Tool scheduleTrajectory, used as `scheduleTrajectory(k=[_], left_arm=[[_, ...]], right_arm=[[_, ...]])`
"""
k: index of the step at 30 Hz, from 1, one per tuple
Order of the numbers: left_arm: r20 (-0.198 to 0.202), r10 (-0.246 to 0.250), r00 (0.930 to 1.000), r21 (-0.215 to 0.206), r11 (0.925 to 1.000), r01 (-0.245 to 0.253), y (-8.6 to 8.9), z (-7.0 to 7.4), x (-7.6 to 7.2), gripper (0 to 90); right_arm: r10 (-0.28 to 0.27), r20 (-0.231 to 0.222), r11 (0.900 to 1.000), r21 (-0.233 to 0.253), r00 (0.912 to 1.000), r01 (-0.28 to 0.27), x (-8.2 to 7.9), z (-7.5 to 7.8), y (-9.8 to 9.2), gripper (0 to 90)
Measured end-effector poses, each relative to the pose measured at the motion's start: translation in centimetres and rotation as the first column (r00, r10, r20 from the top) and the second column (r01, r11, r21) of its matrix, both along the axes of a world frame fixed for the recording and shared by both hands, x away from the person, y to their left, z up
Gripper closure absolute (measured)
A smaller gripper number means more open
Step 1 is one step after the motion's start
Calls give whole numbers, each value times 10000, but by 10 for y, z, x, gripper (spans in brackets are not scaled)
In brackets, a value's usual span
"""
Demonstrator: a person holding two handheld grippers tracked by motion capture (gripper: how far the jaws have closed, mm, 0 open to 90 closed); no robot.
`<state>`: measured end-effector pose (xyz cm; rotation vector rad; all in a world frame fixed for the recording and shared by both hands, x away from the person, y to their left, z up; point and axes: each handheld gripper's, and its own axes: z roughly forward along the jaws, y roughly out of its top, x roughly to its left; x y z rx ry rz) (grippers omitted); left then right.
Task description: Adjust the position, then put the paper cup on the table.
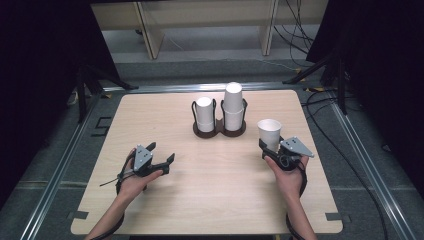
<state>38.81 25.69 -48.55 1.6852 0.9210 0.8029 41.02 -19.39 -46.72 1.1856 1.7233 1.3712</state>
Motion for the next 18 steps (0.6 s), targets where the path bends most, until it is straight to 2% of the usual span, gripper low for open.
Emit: scheduleTrajectory(k=[4,8,10,11,13,14,16,17,18], left_arm=[[26,-54,10000,-83,10000,54,1,-2,0,161],[-53,-18,10000,-38,10000,18,2,-3,1,161],[-83,3,10000,46,10000,-3,2,-4,1,161],[-111,3,9999,43,10000,-3,2,-4,1,161],[-95,-53,9999,61,10000,54,1,-5,2,162],[-157,-10,9999,154,9999,12,1,-5,2,162],[-167,-24,9999,134,9999,27,0,-5,2,162],[-175,-43,9998,156,9999,45,0,-5,2,162],[-63,-121,9999,111,9999,122,-1,-6,3,162]], right_arm=[[-64,-114,9999,134,9999,66,0,-1,1,346],[-179,-11,9997,-136,9998,179,2,-2,-1,346],[-216,-299,9998,22,9993,217,2,-2,1,346],[-293,-271,9994,-197,9992,288,3,-2,-1,346],[-283,-253,9996,-87,9993,281,4,-3,-2,347],[-279,-282,9995,151,9992,283,5,-4,-2,347],[-386,-254,9990,-238,9989,380,7,-3,-6,346],[-373,-286,9992,-174,9989,368,7,-5,-6,346],[-465,-312,9985,-307,9984,455,8,-5,-7,346]])
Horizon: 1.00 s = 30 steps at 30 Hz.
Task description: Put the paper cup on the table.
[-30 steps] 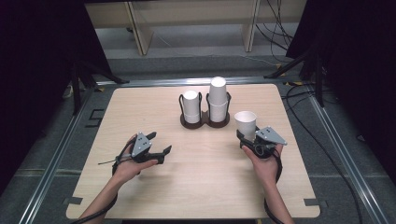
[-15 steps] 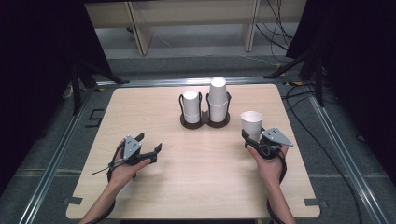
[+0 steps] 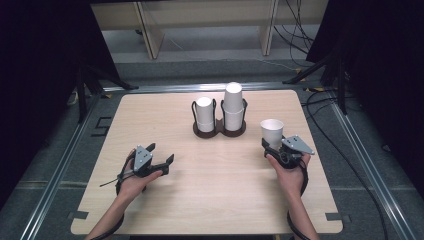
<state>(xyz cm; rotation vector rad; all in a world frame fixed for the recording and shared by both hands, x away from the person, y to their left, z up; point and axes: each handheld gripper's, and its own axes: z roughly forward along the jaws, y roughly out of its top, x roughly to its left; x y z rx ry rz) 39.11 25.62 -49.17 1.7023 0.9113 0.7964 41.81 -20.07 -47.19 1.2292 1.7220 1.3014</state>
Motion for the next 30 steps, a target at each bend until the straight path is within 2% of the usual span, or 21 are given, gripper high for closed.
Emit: scheduleTrajectory(k=[1,2,3,4,6,7,9,10,11,12,14,16,17,18,19,20,21,22,25,26,30], left_arm=[[-16,13,10000,-33,10000,-13,0,0,0,162],[-120,36,9999,55,10000,-35,0,0,0,162],[-128,11,9999,60,10000,-10,0,-1,0,162],[-43,-54,10000,9,10000,54,-1,-2,2,162],[-127,-52,9999,84,10000,53,-1,-2,0,162],[-168,-86,9998,151,9998,89,-1,-2,0,162],[-43,-144,9999,72,9999,144,-1,-3,0,162],[-133,-83,9999,198,9998,86,-1,-3,-1,163],[-107,-92,9999,176,9998,94,-1,-3,-1,162],[-153,-85,9998,186,9998,88,-1,-3,-1,163],[-130,-94,9999,129,9999,96,-1,-4,0,162],[-178,-50,9998,144,9999,53,0,-4,0,163],[-229,-62,9997,188,9998,66,0,-4,0,163],[-224,-67,9997,178,9998,71,0,-4,0,163],[-235,-76,9997,198,9998,81,0,-3,0,163],[-198,-98,9998,158,9998,101,0,-4,1,163],[-199,-120,9997,135,9998,123,0,-4,1,163],[-245,-119,9996,173,9998,123,0,-3,0,163],[-205,-88,9998,147,9998,91,0,-3,0,163],[-147,-62,9999,104,9999,63,0,-3,0,163],[-154,-67,9999,110,9999,69,-1,-4,0,163]], right_arm=[[74,-222,9999,119,9997,-71,0,0,0,346],[84,-87,10000,-3,9999,-84,1,-1,-1,346],[-81,-237,9999,-147,9997,78,1,-1,-1,346],[-59,-155,10000,-16,9999,58,2,-2,0,346],[109,-334,9999,33,9994,-108,2,-3,1,345],[-2,-269,9998,-199,9996,-3,2,-2,1,345],[73,-494,9998,-181,9988,-82,3,-3,4,345],[26,-613,9999,-123,9981,-34,3,-3,4,345],[-42,-493,9988,-480,9988,18,4,-3,5,345],[-24,-553,9999,-128,9985,17,5,-4,8,345],[-86,-707,9997,-213,9975,71,6,-4,10,345],[53,-712,9984,-554,9974,-92,9,-5,10,345],[133,-792,9985,-516,9968,-174,10,-5,11,344],[-84,-904,9999,-144,9959,71,9,-6,14,344],[25,-823,9987,-498,9966,-67,11,-7,12,344],[75,-778,9977,-667,9969,-127,13,-7,12,344],[231,-923,9977,-615,9955,-289,14,-7,12,344],[124,-754,9958,-892,9971,-192,15,-8,11,343],[-76,-1075,9987,-514,9942,21,15,-8,15,344],[17,-976,9969,-782,9952,-93,18,-9,13,344],[150,-1136,9971,-727,9934,-234,19,-8,13,343]])
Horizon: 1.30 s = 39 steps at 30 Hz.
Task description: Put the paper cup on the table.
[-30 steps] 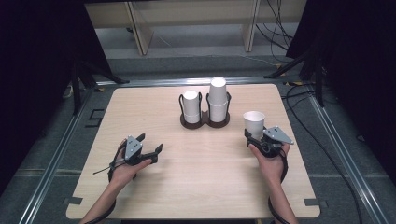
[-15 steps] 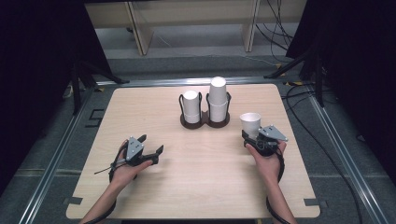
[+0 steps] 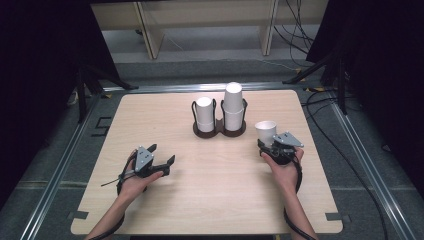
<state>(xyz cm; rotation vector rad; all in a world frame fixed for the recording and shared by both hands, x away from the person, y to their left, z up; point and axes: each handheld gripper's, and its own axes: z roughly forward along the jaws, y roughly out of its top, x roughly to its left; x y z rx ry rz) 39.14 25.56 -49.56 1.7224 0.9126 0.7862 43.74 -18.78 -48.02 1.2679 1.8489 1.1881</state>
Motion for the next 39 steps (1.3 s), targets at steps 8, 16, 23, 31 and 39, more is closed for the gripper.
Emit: scheduleTrajectory(k=[8,16,23,31,39], left_arm=[[39,13,10000,-30,10000,-13,0,0,0,163],[32,-28,10000,15,10000,28,0,0,0,163],[47,-62,10000,23,10000,62,0,0,-1,163],[65,-92,9999,7,10000,92,-1,0,-1,163],[21,-142,9999,69,9999,141,-1,0,-1,163]], right_arm=[[-88,-8,9998,-190,10000,88,6,0,0,341],[-480,-426,9988,-13,9979,479,9,0,3,341],[-167,-446,9985,-527,9989,143,17,-5,3,341],[-169,-661,9977,-662,9977,125,20,-7,5,339],[-296,-966,9993,-248,9949,273,21,-7,8,335]])
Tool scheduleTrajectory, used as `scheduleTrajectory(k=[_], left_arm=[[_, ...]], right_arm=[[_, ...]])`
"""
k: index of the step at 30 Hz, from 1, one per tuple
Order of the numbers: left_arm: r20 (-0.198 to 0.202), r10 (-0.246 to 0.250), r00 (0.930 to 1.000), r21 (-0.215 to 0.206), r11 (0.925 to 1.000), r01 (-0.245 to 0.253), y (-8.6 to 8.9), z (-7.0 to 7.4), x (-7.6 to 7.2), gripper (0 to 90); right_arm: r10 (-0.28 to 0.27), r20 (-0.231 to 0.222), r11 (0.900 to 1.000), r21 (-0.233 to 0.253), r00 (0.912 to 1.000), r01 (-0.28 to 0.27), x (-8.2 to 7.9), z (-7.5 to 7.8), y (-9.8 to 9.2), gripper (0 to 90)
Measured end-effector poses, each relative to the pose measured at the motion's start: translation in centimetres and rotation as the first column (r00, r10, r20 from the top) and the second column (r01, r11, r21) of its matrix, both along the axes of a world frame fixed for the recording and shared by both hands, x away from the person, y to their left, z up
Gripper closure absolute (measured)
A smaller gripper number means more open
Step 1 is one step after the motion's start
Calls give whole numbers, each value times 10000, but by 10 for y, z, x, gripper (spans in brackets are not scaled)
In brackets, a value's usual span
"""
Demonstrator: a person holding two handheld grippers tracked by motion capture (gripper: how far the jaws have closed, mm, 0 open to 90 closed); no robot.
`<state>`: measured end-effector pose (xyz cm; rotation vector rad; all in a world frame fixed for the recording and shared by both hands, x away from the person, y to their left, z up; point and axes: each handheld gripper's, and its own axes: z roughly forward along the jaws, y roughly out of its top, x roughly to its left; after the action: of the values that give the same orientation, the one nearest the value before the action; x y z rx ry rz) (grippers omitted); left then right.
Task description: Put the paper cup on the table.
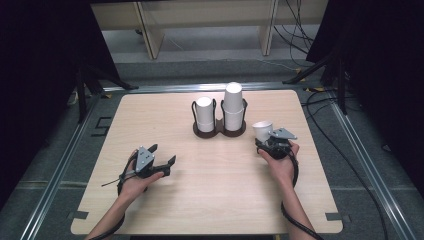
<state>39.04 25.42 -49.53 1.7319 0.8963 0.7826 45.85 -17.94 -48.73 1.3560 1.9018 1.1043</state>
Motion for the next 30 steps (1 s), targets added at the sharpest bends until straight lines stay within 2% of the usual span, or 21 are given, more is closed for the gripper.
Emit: scheduleTrajectory(k=[2,3,7,8,10,11,14,16,17,19,21,23,25,30], left_arm=[[115,-28,9999,-84,10000,29,-1,-1,1,163],[124,-8,9999,-79,10000,9,-1,-1,1,163],[89,-42,10000,-74,10000,43,0,-1,1,163],[95,-49,9999,-70,10000,50,-1,-1,1,163],[98,-65,9999,-70,10000,65,-1,-1,1,163],[138,-29,9999,-95,10000,30,-1,-1,1,163],[159,-49,9999,-120,9999,51,-1,-1,1,163],[150,-55,9999,-112,9999,57,-1,-1,1,163],[155,-56,9999,-124,9999,58,-1,-1,1,163],[159,-51,9999,-135,9999,53,-1,-1,1,163],[156,-64,9999,-126,9999,66,-1,-1,1,163],[158,-62,9999,-119,9999,64,-1,-1,1,163],[160,-59,9999,-133,9999,61,-1,-1,1,163],[154,-71,9999,-118,9999,73,-1,-1,1,164]], right_arm=[[129,106,9989,-442,9999,-125,2,0,-3,332],[192,-75,9996,-221,9998,-194,1,1,-2,330],[287,-157,9994,-165,9995,-289,0,1,-4,323],[247,-144,9994,-253,9996,-251,1,1,-4,323],[-164,-330,9998,95,9993,167,-3,2,-1,320],[-43,-130,10000,-88,9999,42,-2,1,-3,320],[88,-114,10000,21,9999,-88,-3,1,-5,316],[173,-91,9995,-270,9998,-175,-3,1,-6,316],[17,-114,9992,-401,9999,-22,-2,1,-6,315],[228,-196,9997,-93,9995,-230,-3,2,-7,314],[227,-221,9997,-90,9995,-229,-4,2,-7,312],[92,-249,9994,-322,9996,-100,-2,1,-7,308],[55,-367,10000,62,9993,-53,-6,0,-5,306],[88,-484,9995,-293,9988,-103,-8,0,-9,297]])
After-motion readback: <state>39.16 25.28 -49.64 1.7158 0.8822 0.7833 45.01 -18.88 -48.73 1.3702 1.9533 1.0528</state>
